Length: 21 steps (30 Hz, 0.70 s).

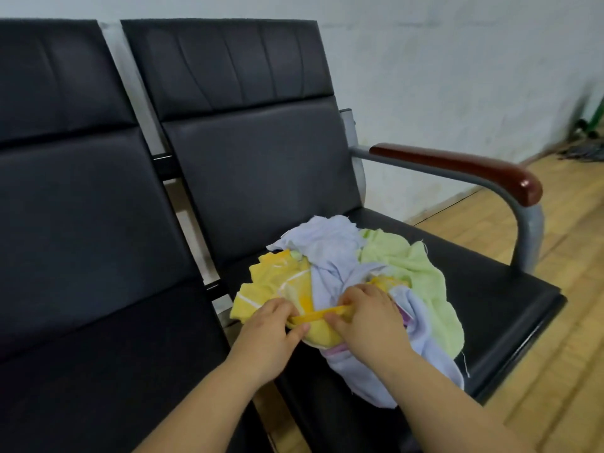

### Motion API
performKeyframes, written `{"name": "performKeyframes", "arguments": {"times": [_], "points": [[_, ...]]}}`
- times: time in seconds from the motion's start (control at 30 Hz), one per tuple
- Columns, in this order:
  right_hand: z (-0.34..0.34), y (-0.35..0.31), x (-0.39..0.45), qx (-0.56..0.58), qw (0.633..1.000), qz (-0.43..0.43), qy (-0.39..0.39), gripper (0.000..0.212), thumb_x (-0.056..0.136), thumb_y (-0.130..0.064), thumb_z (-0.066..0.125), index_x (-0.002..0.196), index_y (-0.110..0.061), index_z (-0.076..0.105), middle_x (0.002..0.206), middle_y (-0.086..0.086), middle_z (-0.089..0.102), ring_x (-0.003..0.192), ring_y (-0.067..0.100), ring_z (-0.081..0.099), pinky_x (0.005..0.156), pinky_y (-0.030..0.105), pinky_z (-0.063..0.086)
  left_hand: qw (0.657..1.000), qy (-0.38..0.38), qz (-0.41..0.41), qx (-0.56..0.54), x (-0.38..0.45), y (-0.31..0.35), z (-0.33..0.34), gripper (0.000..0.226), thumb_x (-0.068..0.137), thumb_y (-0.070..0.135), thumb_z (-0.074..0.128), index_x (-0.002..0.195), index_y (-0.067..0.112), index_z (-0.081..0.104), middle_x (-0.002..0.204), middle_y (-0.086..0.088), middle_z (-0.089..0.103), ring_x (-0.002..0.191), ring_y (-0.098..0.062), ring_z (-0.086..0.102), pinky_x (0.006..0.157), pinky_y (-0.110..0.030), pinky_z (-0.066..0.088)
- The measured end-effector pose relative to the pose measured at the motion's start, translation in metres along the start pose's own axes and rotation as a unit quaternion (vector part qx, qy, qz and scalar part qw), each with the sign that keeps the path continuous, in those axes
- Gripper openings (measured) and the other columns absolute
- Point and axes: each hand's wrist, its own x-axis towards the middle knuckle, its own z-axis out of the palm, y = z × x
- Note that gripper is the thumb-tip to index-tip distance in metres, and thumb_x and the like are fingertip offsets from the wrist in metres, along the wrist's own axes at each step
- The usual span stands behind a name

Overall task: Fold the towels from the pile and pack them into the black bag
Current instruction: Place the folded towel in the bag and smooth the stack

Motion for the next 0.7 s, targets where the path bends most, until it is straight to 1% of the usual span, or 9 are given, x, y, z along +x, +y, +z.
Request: {"name": "performKeyframes", "arguments": {"times": [0.1,0.17,0.23,0.3,0.37,0.43,0.53,0.6,0.7], "points": [[-0.001,-0.002,-0.002,-0.013,1.0,0.004,-0.001,0.028,0.086,-0.054,0.056,0.092,-0.027,0.06,0.111,-0.006,0.056,0.115,0.017,0.046,0.098,0.032,0.033,1.0,0.011,-0.005,-0.012,0.002,-0.002,-0.002,0.024,0.092,0.054,0.047,0.087,0.031,0.054,0.111,0.015,0.052,0.109,-0.009,0.047,0.093,-0.022,0.034],[-0.002,-0.004,-0.005,-0.023,1.0,0.019,-0.003,0.032,0.086,-0.061,0.048,0.077,-0.031,0.056,0.107,-0.008,0.059,0.113,0.015,0.048,0.102,0.034,0.031,0.999,0.03,0.011,0.034,0.001,-0.002,-0.003,0.053,0.085,0.068,0.031,0.092,0.03,0.067,0.115,0.02,0.052,0.115,-0.006,0.042,0.099,-0.021,0.029],[-0.004,-0.003,-0.005,-0.035,0.999,0.035,-0.002,0.042,0.083,-0.065,0.035,0.071,-0.032,0.057,0.104,-0.007,0.061,0.111,0.016,0.051,0.104,0.036,0.03,0.995,0.068,0.054,0.04,0.001,-0.001,0.0,0.074,0.074,0.071,0.017,0.092,0.025,0.073,0.112,0.021,0.056,0.112,-0.006,0.044,0.099,-0.023,0.03],[-0.004,0.001,-0.003,-0.048,0.997,0.054,0.002,0.048,0.088,-0.063,0.036,0.082,-0.026,0.066,0.103,-0.004,0.064,0.109,0.02,0.053,0.102,0.036,0.032,0.992,0.087,0.085,0.018,0.003,0.002,0.004,0.065,0.077,0.066,0.022,0.086,0.025,0.072,0.102,0.019,0.062,0.103,-0.007,0.051,0.095,-0.027,0.037],[-0.002,0.005,0.001,-0.046,0.996,0.072,0.012,0.041,0.091,-0.058,0.042,0.096,-0.025,0.066,0.107,-0.004,0.064,0.11,0.021,0.053,0.102,0.036,0.032,0.994,0.08,0.071,-0.013,0.006,0.013,0.004,0.047,0.088,0.058,0.034,0.092,0.028,0.07,0.096,0.017,0.064,0.098,-0.007,0.054,0.092,-0.029,0.041],[-0.001,0.006,0.004,-0.024,0.995,0.091,0.029,0.039,0.09,-0.057,0.046,0.111,-0.027,0.058,0.114,-0.004,0.062,0.115,0.02,0.051,0.103,0.035,0.03,0.995,0.077,0.006,-0.056,0.014,0.024,0.005,0.031,0.096,0.046,0.045,0.104,0.028,0.068,0.101,0.011,0.068,0.101,-0.012,0.058,0.091,-0.03,0.043],[0.003,0.007,0.01,-0.012,0.991,0.13,0.034,0.055,0.087,-0.059,0.048,0.132,-0.027,0.044,0.127,0.002,0.057,0.125,0.022,0.045,0.109,0.035,0.025,0.989,0.046,-0.109,-0.095,0.03,0.035,0.008,0.031,0.095,0.046,0.049,0.109,0.026,0.068,0.11,0.006,0.068,0.105,-0.017,0.06,0.09,-0.03,0.046],[0.002,0.007,0.016,-0.004,0.989,0.144,0.036,0.055,0.086,-0.056,0.051,0.134,-0.028,0.044,0.128,0.001,0.057,0.127,0.021,0.043,0.111,0.035,0.022,0.987,0.01,-0.146,-0.066,0.038,0.041,0.009,0.029,0.091,0.05,0.052,0.102,0.028,0.068,0.107,0.006,0.068,0.103,-0.018,0.061,0.088,-0.03,0.047],[0.0,0.008,0.021,0.023,0.989,0.119,0.078,0.034,0.089,-0.042,0.052,0.122,-0.035,0.056,0.119,-0.003,0.063,0.121,0.018,0.047,0.099,0.031,0.024,0.986,-0.02,-0.167,-0.005,0.047,0.046,0.01,0.022,0.087,0.05,0.058,0.081,0.029,0.055,0.092,0.007,0.064,0.094,-0.017,0.06,0.079,-0.028,0.045]]}}
